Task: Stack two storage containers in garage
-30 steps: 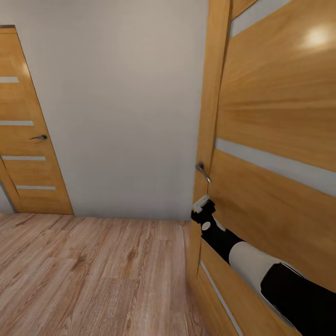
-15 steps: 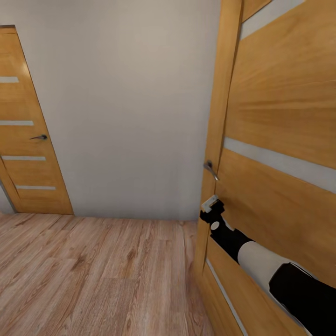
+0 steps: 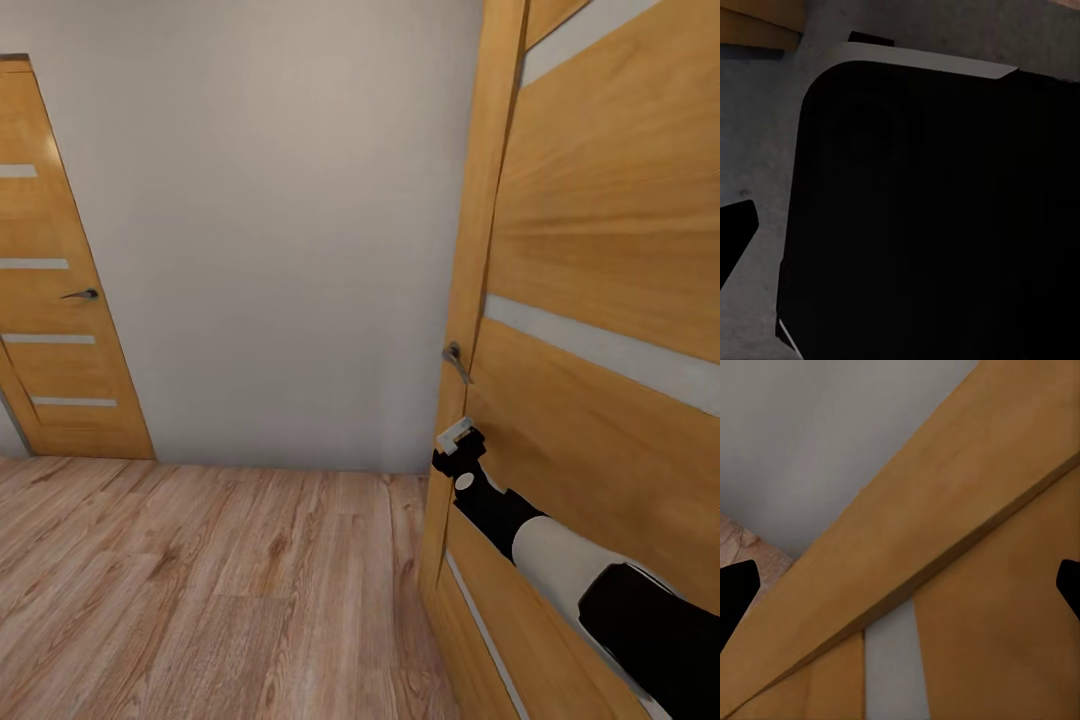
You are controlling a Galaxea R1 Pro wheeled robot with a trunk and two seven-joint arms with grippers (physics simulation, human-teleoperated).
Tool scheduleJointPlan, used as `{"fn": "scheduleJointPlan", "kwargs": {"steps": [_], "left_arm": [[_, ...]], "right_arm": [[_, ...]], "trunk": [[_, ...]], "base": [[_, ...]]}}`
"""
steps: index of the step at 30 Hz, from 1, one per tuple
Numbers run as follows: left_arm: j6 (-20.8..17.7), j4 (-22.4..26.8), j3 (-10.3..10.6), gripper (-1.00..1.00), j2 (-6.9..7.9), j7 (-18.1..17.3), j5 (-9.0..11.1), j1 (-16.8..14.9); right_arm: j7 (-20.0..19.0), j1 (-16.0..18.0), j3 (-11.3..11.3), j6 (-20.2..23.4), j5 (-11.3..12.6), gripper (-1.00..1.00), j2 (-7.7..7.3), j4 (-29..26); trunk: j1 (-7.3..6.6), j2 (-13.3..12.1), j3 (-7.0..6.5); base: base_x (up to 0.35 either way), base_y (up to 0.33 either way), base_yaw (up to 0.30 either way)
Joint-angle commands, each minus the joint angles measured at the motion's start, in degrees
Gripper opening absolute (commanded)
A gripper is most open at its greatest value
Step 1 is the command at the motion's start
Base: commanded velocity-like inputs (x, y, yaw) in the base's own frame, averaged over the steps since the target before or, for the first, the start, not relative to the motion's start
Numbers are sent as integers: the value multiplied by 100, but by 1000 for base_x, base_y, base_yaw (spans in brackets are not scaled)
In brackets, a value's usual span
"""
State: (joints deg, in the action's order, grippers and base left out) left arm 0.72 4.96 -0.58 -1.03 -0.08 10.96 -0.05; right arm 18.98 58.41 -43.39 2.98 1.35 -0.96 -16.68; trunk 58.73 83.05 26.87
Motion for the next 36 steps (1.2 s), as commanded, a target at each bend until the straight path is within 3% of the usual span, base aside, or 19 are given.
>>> {"fn": "scheduleJointPlan", "kwargs": {"steps": [1,10,24,36], "left_arm": [[7,5,-4,100,-2,-1,38,-1],[7,5,-4,100,-1,-1,38,3],[7,5,-4,100,2,-1,38,5],[7,5,-4,100,2,-1,38,2]], "right_arm": [[47,4,20,35,24,100,-10,-2],[48,4,23,51,23,100,-40,-2],[45,4,25,14,29,100,-397,-2],[45,4,174,9,32,100,-547,-2]], "trunk": [[0,3,6],[0,3,6],[0,3,6],[0,3,6]], "base": [[0,-7,0],[0,-2,0],[0,0,0],[0,0,0]]}}
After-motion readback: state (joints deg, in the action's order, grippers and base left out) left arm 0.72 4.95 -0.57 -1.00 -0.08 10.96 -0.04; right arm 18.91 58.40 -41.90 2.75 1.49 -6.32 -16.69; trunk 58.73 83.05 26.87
